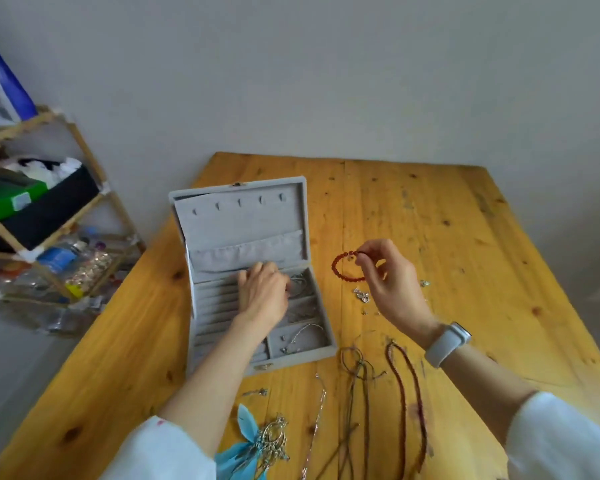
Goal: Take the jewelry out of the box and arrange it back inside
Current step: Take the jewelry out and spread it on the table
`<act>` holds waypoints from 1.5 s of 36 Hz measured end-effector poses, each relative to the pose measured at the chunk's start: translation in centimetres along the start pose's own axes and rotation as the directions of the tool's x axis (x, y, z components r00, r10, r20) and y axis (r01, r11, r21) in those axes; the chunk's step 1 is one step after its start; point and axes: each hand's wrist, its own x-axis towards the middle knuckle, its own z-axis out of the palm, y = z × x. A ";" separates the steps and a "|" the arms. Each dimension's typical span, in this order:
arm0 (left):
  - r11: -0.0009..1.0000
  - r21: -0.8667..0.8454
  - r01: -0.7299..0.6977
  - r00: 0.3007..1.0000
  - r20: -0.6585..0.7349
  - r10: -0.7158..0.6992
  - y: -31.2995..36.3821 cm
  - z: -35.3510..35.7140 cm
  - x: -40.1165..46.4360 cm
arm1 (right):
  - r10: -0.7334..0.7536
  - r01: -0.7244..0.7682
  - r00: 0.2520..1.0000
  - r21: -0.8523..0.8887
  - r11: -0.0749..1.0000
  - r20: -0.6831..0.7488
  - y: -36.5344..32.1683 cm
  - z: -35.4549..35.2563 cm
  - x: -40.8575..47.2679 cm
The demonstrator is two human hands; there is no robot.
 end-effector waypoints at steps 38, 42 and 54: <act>-0.408 -0.669 0.622 0.747 0.663 0.051 15.7 -0.3 -5.9 | 0.564 -0.602 0.798 -0.234 0.763 -0.214 15.3 -12.9 -2.1; -0.246 -0.774 0.584 0.805 0.590 0.054 17.0 -0.6 -5.6 | 0.383 -0.429 0.903 -0.363 0.828 -0.192 13.9 -13.0 -4.8; 0.395 -0.915 0.078 0.987 0.126 0.097 21.9 -1.1 -4.8 | 0.404 -0.432 0.895 0.141 0.891 0.191 9.8 -11.9 -10.2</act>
